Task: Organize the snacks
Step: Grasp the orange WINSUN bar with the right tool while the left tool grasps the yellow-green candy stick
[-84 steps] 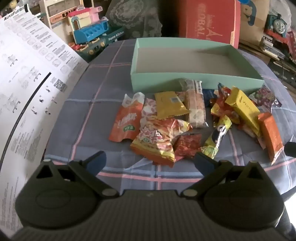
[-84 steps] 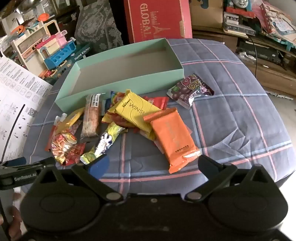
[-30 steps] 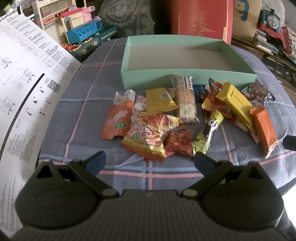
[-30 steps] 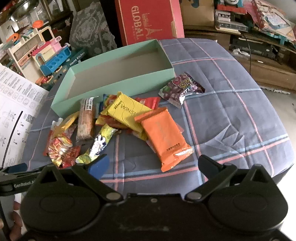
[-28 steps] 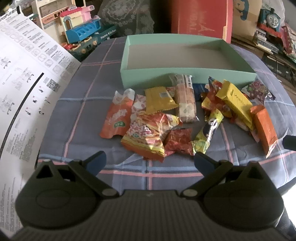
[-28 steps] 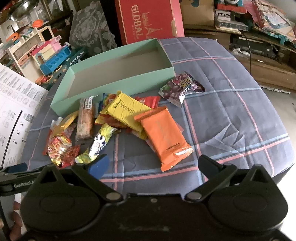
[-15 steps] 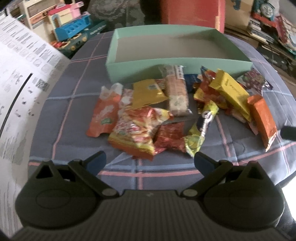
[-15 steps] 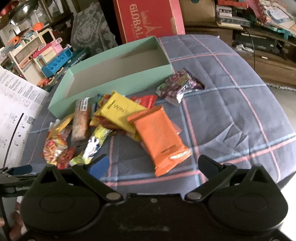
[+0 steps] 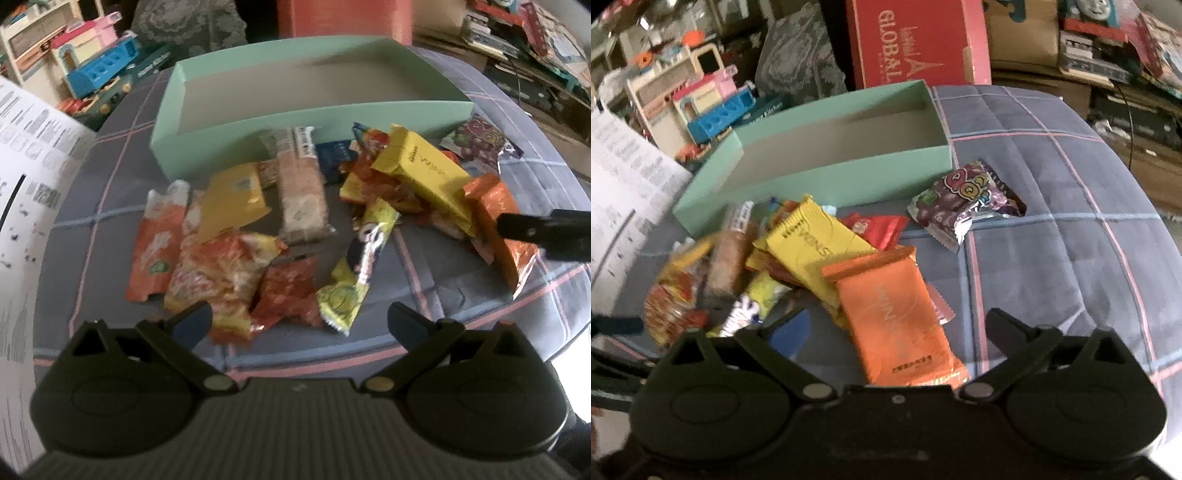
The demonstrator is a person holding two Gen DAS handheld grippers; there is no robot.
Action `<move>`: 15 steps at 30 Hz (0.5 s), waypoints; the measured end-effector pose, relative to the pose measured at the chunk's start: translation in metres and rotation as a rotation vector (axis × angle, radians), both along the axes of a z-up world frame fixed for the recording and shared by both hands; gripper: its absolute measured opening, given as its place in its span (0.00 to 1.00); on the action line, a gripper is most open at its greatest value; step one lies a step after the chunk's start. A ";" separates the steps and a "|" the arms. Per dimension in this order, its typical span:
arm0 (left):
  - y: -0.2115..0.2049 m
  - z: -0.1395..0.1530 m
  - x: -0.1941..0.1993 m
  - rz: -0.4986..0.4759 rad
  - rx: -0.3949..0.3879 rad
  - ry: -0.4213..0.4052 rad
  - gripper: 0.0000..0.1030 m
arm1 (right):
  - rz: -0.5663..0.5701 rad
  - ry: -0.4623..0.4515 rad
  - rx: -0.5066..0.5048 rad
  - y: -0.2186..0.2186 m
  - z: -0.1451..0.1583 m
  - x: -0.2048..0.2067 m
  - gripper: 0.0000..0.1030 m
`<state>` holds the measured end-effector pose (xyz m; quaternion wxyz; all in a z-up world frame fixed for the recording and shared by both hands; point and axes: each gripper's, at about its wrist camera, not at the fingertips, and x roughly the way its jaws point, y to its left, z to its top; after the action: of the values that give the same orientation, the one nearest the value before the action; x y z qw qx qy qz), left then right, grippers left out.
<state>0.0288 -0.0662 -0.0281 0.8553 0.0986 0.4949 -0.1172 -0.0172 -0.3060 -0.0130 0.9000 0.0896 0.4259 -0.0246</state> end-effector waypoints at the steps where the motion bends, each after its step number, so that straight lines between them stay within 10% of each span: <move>1: -0.003 0.000 0.002 -0.009 0.002 0.000 1.00 | 0.006 0.008 -0.005 0.000 -0.003 0.002 0.89; 5: -0.019 -0.003 0.009 -0.055 0.012 -0.006 0.99 | 0.013 0.028 0.035 -0.003 -0.016 0.001 0.59; 12: -0.047 -0.017 0.030 -0.126 0.017 0.018 0.63 | -0.094 0.026 0.118 -0.033 -0.024 -0.016 0.56; 15: -0.059 -0.025 0.036 -0.153 0.037 0.021 0.62 | -0.130 0.031 0.154 -0.044 -0.030 -0.022 0.55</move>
<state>0.0652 -0.1251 -0.0531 0.8366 0.1507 0.4971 -0.1740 -0.0393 -0.3496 -0.0428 0.8802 0.1853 0.4339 -0.0517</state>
